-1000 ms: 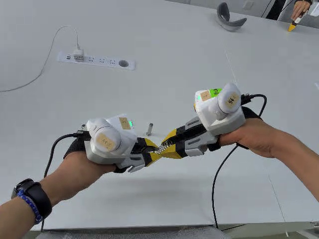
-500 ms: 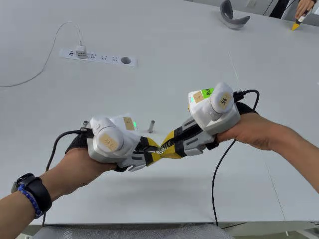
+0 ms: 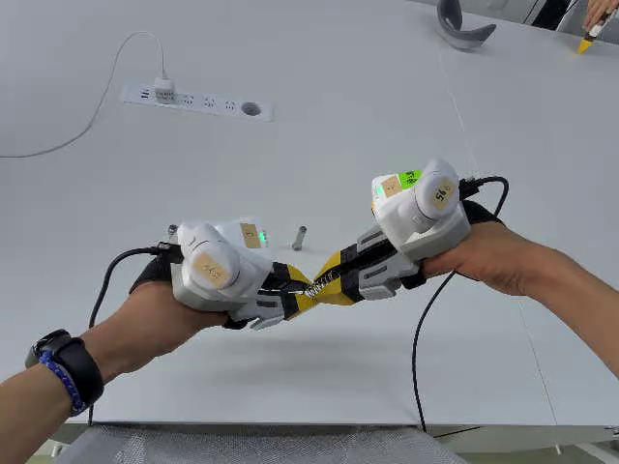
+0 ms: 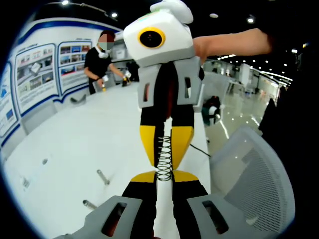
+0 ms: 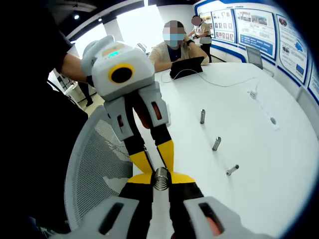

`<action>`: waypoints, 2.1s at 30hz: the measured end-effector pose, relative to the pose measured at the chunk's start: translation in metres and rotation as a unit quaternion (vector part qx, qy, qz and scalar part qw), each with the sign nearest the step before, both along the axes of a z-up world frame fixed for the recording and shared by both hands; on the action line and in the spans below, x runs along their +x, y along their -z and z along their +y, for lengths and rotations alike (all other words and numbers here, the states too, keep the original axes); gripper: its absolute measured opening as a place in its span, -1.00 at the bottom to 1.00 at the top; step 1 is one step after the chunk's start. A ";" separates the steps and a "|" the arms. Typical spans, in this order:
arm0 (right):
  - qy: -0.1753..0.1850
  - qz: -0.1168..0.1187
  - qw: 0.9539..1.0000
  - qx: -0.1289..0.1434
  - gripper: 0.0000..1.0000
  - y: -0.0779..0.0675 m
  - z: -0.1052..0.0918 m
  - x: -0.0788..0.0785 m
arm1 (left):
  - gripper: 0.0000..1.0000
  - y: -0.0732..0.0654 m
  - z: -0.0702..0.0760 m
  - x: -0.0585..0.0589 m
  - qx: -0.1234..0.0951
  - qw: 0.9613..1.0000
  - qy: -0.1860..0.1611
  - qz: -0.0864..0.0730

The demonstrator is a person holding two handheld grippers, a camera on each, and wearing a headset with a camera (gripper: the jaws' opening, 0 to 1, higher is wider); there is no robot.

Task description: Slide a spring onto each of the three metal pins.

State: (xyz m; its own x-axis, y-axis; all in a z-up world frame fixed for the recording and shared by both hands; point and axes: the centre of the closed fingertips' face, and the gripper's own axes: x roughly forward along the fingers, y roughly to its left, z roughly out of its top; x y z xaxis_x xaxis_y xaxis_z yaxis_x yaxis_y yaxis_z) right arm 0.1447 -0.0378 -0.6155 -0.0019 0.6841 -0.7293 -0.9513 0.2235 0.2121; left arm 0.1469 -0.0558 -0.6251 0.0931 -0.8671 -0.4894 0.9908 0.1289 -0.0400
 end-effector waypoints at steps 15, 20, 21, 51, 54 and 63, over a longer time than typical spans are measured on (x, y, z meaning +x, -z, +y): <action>0.003 0.013 1.000 0.005 -0.75 0.007 0.001 -0.006 | -0.70 0.020 0.017 -0.002 0.015 0.999 -0.031 0.010; 0.011 0.014 1.000 0.006 -0.75 0.008 -0.004 -0.005 | -0.66 0.030 0.031 0.004 0.027 0.997 -0.067 0.016; 0.014 0.013 1.000 0.006 -0.75 0.009 -0.005 -0.004 | -0.65 0.032 0.035 0.005 0.025 0.996 -0.078 0.021; 0.084 -0.009 0.995 -0.055 -0.75 0.043 -0.041 0.042 | -0.38 0.058 0.100 0.033 0.033 0.978 -0.200 0.052; 0.092 -0.006 0.994 -0.058 -0.75 0.046 -0.043 0.048 | -0.34 0.060 0.104 0.035 0.036 0.976 -0.207 0.053; 0.101 -0.004 0.992 -0.072 -0.75 0.054 -0.049 0.065 | -0.23 0.065 0.116 0.041 0.036 0.971 -0.229 0.058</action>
State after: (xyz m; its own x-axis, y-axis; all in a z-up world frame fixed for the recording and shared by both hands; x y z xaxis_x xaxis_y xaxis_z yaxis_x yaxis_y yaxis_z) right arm 0.2100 -0.0867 -0.6694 0.1314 0.5587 -0.8189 -0.8852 0.4380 0.1567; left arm 0.1876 0.0599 -0.6896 0.4018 -0.7113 -0.5767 0.8182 0.5616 -0.1227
